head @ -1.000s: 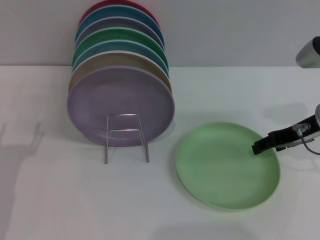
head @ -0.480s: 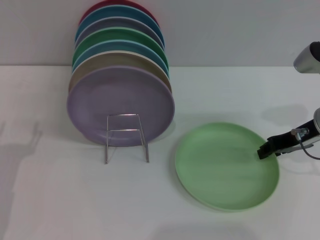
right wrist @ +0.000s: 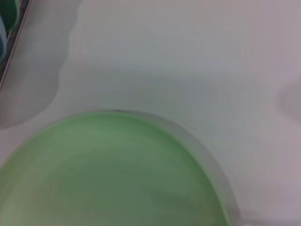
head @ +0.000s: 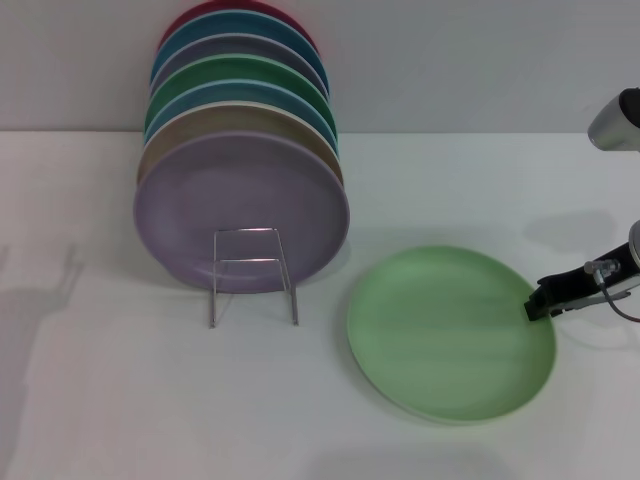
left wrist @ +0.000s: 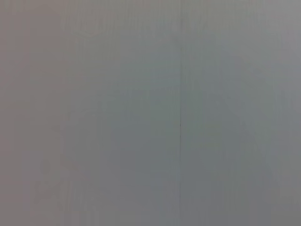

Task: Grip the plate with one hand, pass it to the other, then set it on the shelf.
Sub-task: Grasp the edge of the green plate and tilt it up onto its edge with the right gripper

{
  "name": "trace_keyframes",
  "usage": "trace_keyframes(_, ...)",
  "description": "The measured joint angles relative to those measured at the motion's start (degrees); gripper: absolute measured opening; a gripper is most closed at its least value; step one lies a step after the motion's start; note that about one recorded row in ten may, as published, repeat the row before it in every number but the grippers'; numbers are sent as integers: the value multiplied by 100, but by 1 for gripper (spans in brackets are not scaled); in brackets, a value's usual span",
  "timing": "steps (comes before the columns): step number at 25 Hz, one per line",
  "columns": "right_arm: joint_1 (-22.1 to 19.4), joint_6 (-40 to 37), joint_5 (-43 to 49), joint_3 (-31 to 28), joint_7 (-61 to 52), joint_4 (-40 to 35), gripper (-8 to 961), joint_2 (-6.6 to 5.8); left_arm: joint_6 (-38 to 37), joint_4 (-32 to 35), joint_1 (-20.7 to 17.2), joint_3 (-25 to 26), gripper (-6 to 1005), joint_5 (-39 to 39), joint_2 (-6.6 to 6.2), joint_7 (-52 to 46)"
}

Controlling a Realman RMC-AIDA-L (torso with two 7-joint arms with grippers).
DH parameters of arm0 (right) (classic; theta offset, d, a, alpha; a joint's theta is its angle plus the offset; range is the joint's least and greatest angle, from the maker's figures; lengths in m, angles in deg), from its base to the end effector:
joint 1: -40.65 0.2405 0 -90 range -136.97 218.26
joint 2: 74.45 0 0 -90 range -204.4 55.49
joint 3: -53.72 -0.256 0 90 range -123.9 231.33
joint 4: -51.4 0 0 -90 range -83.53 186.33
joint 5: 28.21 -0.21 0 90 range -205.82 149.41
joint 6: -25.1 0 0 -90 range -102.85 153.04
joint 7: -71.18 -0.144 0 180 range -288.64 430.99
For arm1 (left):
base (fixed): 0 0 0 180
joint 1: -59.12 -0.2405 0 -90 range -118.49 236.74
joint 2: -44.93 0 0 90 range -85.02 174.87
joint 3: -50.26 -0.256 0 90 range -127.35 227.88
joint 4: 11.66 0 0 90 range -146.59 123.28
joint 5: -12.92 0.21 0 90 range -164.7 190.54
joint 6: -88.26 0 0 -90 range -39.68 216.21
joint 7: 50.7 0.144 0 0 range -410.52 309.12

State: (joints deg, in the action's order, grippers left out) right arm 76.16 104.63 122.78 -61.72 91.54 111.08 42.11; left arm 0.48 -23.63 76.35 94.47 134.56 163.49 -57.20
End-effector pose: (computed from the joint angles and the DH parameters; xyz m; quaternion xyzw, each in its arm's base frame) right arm 0.2593 0.3781 0.0238 -0.7836 0.5642 -0.1055 0.2377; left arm -0.3282 0.2803 0.0252 -0.6000 -0.1629 -0.3904 0.6790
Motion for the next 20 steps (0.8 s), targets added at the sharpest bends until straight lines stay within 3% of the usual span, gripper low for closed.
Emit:
trace_keyframes(19,-18,-153,1,3,116,-138,155,15,-61,19,-8,0,858,0,0,0)
trace_keyframes(20,-19,-159,2,3,138,-142,124,15,-64,20,-10,0,858,0,0,0)
